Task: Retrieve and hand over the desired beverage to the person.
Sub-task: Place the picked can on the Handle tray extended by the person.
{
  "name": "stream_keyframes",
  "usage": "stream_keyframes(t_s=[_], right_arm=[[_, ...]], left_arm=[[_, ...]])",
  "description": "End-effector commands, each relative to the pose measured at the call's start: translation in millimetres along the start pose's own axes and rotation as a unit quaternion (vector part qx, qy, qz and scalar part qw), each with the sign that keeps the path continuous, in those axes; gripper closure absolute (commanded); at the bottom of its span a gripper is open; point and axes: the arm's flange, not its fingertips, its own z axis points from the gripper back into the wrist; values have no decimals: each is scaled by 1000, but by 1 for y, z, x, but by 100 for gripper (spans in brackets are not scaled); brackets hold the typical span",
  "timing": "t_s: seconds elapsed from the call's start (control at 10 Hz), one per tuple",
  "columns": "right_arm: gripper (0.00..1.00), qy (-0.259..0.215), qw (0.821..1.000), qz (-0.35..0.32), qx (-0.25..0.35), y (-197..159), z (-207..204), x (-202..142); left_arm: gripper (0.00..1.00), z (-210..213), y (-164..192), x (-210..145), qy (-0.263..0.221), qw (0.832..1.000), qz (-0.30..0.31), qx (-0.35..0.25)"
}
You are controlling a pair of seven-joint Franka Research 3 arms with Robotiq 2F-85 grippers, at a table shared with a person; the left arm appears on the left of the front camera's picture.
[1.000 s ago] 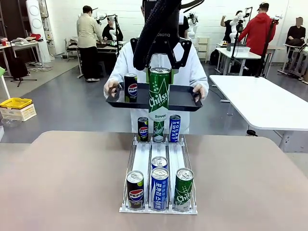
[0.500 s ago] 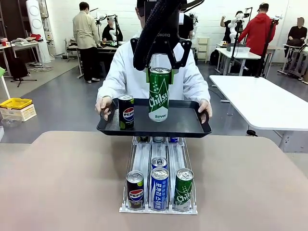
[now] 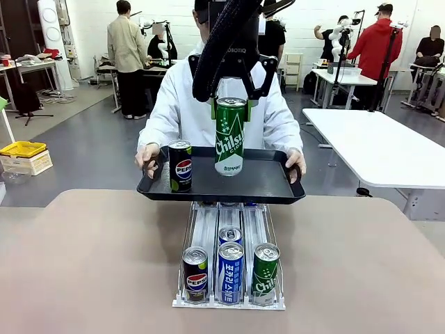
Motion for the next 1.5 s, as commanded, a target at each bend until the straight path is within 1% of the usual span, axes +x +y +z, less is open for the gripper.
stream_keyframes(t_s=[0.0,0.5,0.6,0.7,0.8,1.0,1.1,1.4], right_arm=[[61,-5,1000,-2,7,-5,0,-2],[61,-5,1000,-2,7,-5,0,-2],[42,0,1000,0,0,0,0,0],[42,-10,1000,6,0,-6,3,19],[42,-25,1000,-7,10,-10,3,35],[42,-31,999,-17,8,-17,-4,63],[42,-36,999,-24,24,-23,-8,83],[42,-19,1000,-5,6,-31,-41,141]], left_arm=[[0,1,0,0,-2,1000,-2,-3],[0,1,0,0,-2,1000,-2,-3],[0,1,0,0,-2,1000,-2,-3],[0,1,0,0,-2,1000,-2,-3],[0,1,0,0,-2,1000,-2,-3],[0,1,0,0,-2,1000,-2,-3],[0,1,0,0,-2,1000,-2,-3],[0,1,0,0,-2,1000,-2,-3]])
